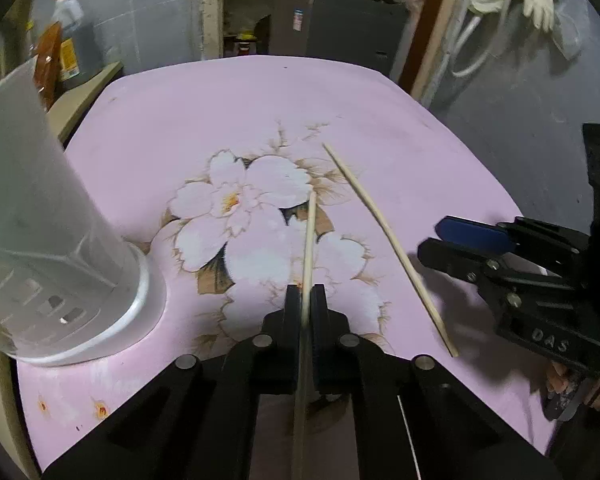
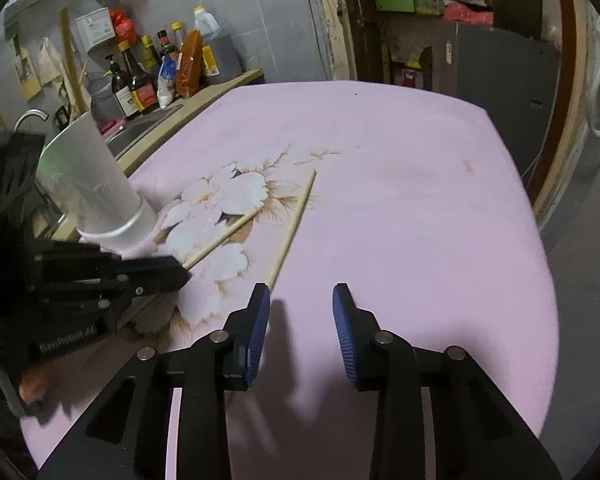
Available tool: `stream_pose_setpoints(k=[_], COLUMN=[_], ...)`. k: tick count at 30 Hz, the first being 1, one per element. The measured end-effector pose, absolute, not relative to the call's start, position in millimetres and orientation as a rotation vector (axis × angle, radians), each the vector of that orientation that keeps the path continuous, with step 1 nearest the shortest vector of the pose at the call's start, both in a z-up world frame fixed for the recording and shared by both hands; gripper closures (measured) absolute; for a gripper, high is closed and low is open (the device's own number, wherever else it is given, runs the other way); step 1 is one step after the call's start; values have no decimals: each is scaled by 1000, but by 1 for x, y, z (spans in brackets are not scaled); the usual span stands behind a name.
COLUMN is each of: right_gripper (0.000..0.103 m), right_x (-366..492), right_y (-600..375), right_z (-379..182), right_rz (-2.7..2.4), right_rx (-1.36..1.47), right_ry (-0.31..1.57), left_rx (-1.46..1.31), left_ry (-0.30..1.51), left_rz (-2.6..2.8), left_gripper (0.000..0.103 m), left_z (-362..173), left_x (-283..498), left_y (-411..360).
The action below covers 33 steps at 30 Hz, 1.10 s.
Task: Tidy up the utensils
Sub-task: 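Grasp a wooden chopstick with the left tool while the right tool grasps the other chopstick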
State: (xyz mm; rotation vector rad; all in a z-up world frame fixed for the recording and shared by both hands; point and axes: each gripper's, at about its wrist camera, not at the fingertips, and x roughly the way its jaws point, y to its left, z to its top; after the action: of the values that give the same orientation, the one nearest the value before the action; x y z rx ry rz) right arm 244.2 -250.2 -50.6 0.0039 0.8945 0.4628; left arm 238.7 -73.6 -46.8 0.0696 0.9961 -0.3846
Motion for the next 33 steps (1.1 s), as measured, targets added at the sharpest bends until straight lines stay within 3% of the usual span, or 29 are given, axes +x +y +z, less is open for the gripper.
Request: stream_pose_setpoints(k=[5,15,19,26,33], right_gripper=[80,82,96,100,100], right_x=[269,307,306,300,250], right_y=[-236,-217,-218,-234,-247], right_z=[-52,-57,-57,-55,-26], right_rz=[471,443,424,455,482], right_rx=[-9,-24,-55,87,190], right_ry=[934,994,995,1048,831], left_rx=[36,46,87,81,-78], left_ry=[992,1044,1067,1090,919], left_rz=[-367,-385,-397,-421,-472], left_gripper=[100,99,99,101,101], left_z=[-44,-39,-39,-39,-19], left_x=[241,238,242,246,215], left_y=[-70,-70,-77,-77,-57])
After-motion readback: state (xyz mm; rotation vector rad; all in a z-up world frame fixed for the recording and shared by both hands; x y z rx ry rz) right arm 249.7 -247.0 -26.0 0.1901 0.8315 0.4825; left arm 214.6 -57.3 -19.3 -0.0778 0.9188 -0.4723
